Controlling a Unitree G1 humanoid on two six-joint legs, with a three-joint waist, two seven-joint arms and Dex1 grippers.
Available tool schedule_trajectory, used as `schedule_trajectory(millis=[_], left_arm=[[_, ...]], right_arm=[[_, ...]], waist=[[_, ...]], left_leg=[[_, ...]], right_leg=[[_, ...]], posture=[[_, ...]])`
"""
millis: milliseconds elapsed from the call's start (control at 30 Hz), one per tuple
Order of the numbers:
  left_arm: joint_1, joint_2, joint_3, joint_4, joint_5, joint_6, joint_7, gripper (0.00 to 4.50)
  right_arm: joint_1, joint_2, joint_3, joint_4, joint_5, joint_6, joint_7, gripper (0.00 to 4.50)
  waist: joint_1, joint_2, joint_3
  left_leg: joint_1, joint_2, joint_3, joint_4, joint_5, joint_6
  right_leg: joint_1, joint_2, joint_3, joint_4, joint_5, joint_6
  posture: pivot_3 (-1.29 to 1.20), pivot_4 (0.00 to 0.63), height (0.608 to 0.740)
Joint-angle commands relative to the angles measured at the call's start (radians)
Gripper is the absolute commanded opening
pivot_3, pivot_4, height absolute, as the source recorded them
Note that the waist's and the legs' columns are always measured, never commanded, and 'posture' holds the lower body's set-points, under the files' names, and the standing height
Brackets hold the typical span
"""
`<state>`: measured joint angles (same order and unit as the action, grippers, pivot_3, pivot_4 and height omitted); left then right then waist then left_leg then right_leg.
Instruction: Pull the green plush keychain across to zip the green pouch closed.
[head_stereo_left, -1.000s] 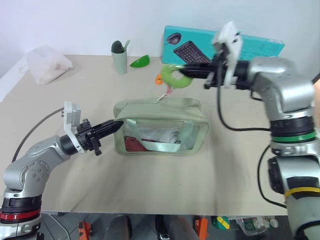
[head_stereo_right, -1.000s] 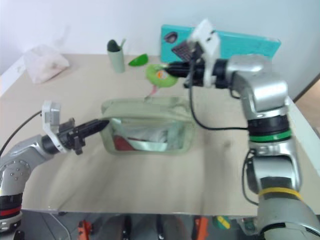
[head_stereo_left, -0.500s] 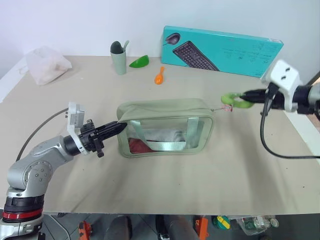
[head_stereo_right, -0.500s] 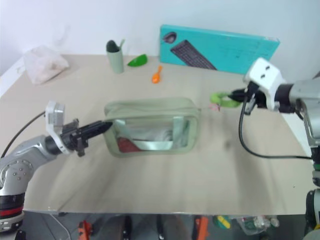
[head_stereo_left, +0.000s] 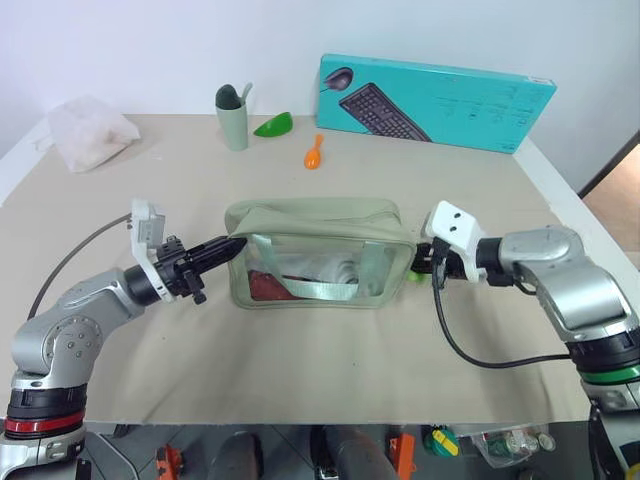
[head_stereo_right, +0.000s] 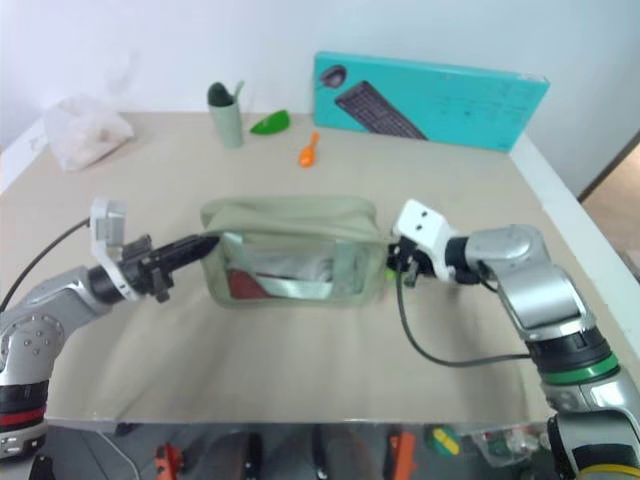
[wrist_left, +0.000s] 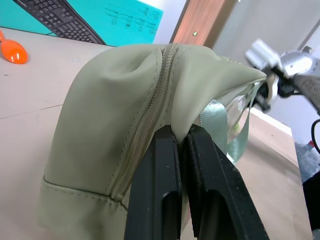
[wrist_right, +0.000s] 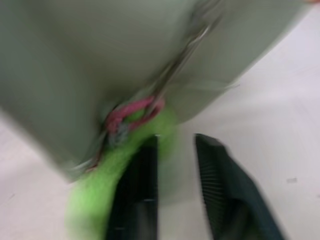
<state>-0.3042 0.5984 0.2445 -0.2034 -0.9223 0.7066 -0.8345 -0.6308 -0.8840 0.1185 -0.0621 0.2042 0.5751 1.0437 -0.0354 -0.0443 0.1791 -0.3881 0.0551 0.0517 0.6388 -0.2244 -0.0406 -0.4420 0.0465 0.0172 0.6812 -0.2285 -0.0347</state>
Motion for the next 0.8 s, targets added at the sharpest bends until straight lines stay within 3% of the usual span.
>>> schedule_trajectory(millis=[33,200,233,433,600,800], left_arm=[[-0.002,0.007,0.041,-0.017,-0.033,0.012,0.005,1.12],[0.004,0.004,0.056,-0.04,-0.027,-0.007,0.023,2.8],[0.007,0.004,0.068,-0.051,-0.032,-0.008,0.035,3.14],[0.084,0.031,0.221,-0.077,-0.164,0.052,0.1,3.14],[0.21,0.08,0.288,-0.051,-0.112,0.056,0.141,3.14],[0.266,0.124,0.329,0.007,-0.077,0.042,0.124,3.14]], right_arm=[[-0.029,-0.061,-0.112,0.043,0.046,-0.043,0.051,2.75],[-0.028,-0.106,-0.192,0.122,0.074,-0.078,0.081,4.46],[-0.009,-0.125,-0.221,0.127,0.095,-0.08,0.109,4.46],[0.087,-0.152,-0.433,0.109,0.295,0.042,0.177,4.46],[0.257,-0.093,-0.533,-0.028,0.402,0.115,0.135,4.46],[0.295,-0.01,-0.607,-0.187,0.589,0.243,0.021,4.46]], waist=[[0.002,0.0,0.0],[0.003,0.0,0.0],[0.002,0.0,0.0],[-0.002,0.0,0.0],[-0.006,-0.001,0.0],[-0.009,0.0,0.0]], left_leg=[[0.0,0.0,0.0,0.0,0.0,0.0],[-0.001,-0.001,0.0,0.0,-0.001,0.001],[-0.001,-0.001,0.0,0.0,-0.001,0.001],[0.0,0.001,0.0,-0.001,-0.001,0.001],[0.003,0.002,-0.001,-0.001,-0.001,0.001],[0.003,0.001,-0.001,-0.001,0.002,0.003]], right_leg=[[0.0,0.0,0.0,0.0,0.0,0.0],[0.0,0.0,0.0,-0.001,-0.001,-0.001],[0.0,0.0,0.0,-0.001,-0.001,-0.001],[0.0,0.0,0.0,-0.001,-0.001,-0.001],[0.001,0.001,0.0,-0.001,-0.001,-0.001],[0.001,0.001,0.0,0.0,0.001,0.001]], posture=[[0.0,0.15,0.74],[0.0,0.15,0.74],[0.0,0.15,0.74],[0.0,0.15,0.74],[0.0,0.15,0.74],[0.0,0.15,0.74]])
